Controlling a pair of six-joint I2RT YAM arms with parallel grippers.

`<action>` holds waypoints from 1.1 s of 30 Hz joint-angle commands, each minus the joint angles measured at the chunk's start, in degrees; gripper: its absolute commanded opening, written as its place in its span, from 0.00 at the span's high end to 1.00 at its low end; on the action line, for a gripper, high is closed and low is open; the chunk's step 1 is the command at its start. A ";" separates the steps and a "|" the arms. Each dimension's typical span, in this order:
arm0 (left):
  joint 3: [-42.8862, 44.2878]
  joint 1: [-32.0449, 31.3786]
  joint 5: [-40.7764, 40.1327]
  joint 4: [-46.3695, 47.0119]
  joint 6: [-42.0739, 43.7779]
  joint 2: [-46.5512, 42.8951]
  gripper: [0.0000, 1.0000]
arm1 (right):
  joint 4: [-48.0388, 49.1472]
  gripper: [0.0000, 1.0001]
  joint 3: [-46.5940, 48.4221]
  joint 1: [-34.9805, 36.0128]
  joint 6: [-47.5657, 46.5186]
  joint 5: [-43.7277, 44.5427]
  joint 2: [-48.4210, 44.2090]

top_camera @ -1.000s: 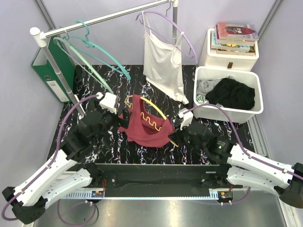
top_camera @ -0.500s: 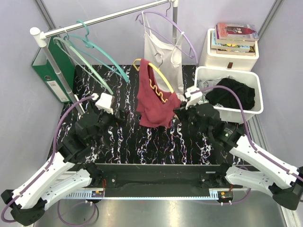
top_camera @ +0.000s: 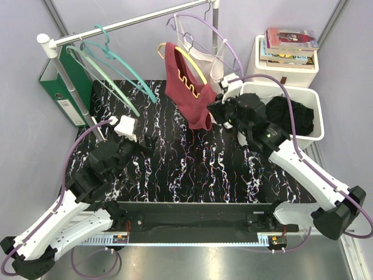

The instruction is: Place the tank top on the hanger

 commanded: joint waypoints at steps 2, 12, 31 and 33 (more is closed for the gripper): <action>0.03 -0.28 -0.23 2.87 -0.12 -0.83 0.01 | 9.48 1.00 10.29 -3.64 -1.41 -6.17 3.81; 0.11 -0.20 -0.32 2.69 -0.12 -0.92 0.01 | 9.13 1.00 20.92 -8.82 -0.62 -13.46 10.15; 0.20 -0.28 -0.15 2.60 -0.12 -0.83 0.01 | 4.38 1.00 30.43 -16.74 5.97 -20.50 21.50; 0.20 -0.28 -0.14 2.60 -0.12 -0.92 0.01 | 4.21 1.00 29.64 -17.01 6.06 -20.50 21.06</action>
